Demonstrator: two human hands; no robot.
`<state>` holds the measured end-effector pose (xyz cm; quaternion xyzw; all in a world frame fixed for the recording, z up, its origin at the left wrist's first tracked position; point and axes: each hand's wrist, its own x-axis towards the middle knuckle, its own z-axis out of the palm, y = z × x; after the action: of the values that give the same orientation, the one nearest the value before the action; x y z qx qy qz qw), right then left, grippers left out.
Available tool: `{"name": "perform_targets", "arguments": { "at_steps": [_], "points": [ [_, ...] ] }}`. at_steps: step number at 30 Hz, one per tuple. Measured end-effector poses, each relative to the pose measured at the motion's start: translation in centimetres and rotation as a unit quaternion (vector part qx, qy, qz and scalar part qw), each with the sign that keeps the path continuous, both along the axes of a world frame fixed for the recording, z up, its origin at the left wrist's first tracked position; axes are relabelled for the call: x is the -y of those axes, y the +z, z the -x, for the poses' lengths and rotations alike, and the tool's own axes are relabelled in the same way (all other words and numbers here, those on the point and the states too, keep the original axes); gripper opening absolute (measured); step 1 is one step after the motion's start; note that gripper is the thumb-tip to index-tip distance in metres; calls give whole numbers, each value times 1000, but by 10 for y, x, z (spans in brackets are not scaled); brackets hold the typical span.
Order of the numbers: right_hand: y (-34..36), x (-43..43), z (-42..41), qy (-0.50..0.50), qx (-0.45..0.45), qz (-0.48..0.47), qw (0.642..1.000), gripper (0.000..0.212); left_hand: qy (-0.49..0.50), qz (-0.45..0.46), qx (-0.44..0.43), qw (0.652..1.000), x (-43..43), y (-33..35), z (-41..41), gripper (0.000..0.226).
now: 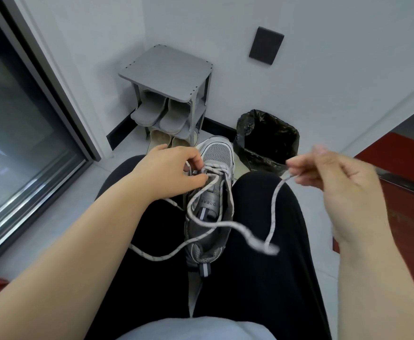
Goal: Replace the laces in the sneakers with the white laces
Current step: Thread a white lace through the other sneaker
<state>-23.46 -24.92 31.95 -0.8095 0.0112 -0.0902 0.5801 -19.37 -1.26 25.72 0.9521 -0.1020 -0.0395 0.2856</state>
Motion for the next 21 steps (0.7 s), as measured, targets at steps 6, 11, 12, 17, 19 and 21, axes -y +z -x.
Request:
{"name": "perform_targets", "arguments": {
  "at_steps": [6,11,12,17,19,21],
  "points": [
    [-42,15,-8,-76,-101,240,962,19,-16,-16,22,1000,1,1,3,24],
    [-65,-5,-13,-35,-69,286,955,24,-62,41,33,997,2,1,4,26],
    [-66,-8,-15,-5,-49,307,950,23,-77,50,31,995,1,1,5,28],
    [-62,-15,-12,127,-27,366,922,26,-114,46,13,992,-1,5,7,39],
    [-63,-21,-10,121,-18,365,923,30,-106,39,3,994,1,7,9,40],
    [-63,-30,-12,92,-9,411,907,31,-92,36,-2,995,3,8,10,37]
  ]
}}
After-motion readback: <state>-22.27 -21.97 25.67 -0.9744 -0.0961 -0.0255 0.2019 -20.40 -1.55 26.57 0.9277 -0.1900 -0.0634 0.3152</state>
